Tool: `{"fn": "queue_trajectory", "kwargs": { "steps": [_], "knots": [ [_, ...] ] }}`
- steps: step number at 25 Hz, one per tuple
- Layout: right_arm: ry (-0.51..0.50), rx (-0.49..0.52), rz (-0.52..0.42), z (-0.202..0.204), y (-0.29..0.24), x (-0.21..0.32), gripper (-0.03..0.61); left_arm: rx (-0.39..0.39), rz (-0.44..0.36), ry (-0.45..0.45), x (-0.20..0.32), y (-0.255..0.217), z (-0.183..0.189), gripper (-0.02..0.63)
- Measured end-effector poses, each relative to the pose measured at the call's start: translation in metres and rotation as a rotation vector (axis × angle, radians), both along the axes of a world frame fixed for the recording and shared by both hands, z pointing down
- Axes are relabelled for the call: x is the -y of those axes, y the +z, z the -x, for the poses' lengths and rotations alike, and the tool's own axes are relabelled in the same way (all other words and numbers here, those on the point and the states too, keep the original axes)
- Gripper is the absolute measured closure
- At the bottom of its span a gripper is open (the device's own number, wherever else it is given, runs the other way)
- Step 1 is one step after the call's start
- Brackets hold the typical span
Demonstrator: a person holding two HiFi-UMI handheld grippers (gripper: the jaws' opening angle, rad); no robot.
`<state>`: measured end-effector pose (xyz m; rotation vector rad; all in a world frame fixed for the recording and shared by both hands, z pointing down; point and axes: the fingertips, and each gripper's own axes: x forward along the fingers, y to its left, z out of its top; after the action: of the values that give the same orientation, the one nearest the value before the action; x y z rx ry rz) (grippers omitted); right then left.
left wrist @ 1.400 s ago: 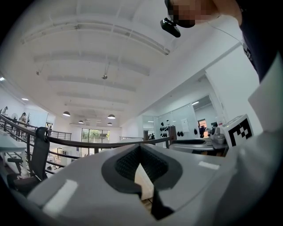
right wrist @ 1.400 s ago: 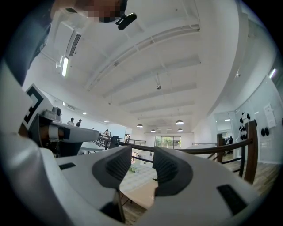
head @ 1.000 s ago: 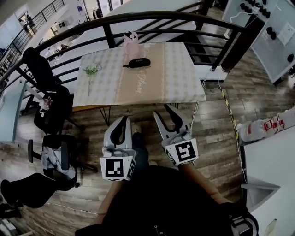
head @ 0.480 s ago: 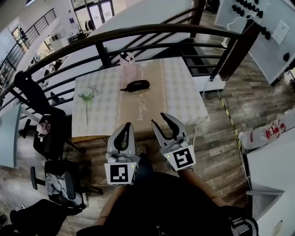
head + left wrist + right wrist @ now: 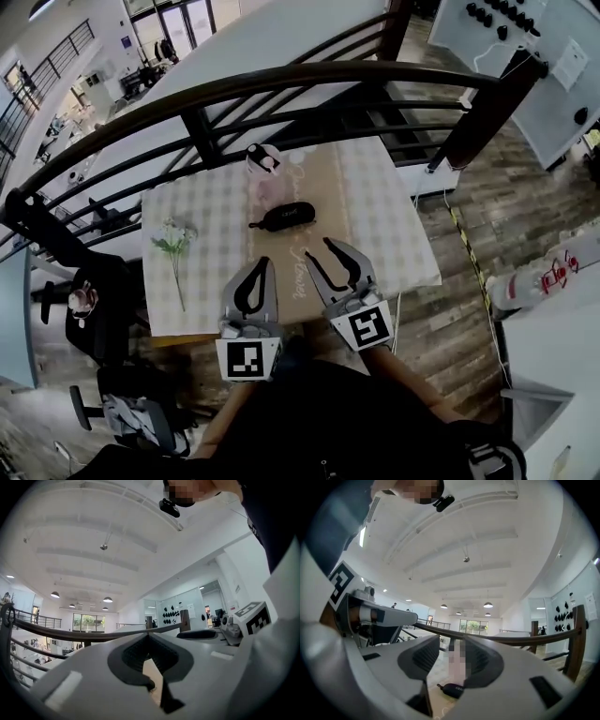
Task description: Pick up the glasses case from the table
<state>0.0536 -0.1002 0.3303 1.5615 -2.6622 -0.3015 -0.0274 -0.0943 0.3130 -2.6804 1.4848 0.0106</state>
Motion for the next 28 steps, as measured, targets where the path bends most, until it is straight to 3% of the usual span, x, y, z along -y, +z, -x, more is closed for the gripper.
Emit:
{"fn": "queue_trajectory", "kwargs": {
  "steps": [6,10,17,28],
  "knots": [
    [0.018,-0.010,0.046,0.013,0.019,0.061,0.456,-0.017,0.075,0.030,0.067,0.026,0.011,0.601],
    [0.026,-0.015,0.059,0.021,0.028,0.084,0.443,-0.026,0.071,0.038,0.092,0.037,0.020,0.601],
    [0.036,-0.001,0.086,0.025,0.039,0.101,0.439,-0.047,0.157,0.052,0.109,0.058,0.030,0.601],
    [-0.013,-0.069,0.102,0.026,0.061,0.121,0.421,-0.037,0.151,0.048,0.134,0.074,0.041,0.601]
  ]
}}
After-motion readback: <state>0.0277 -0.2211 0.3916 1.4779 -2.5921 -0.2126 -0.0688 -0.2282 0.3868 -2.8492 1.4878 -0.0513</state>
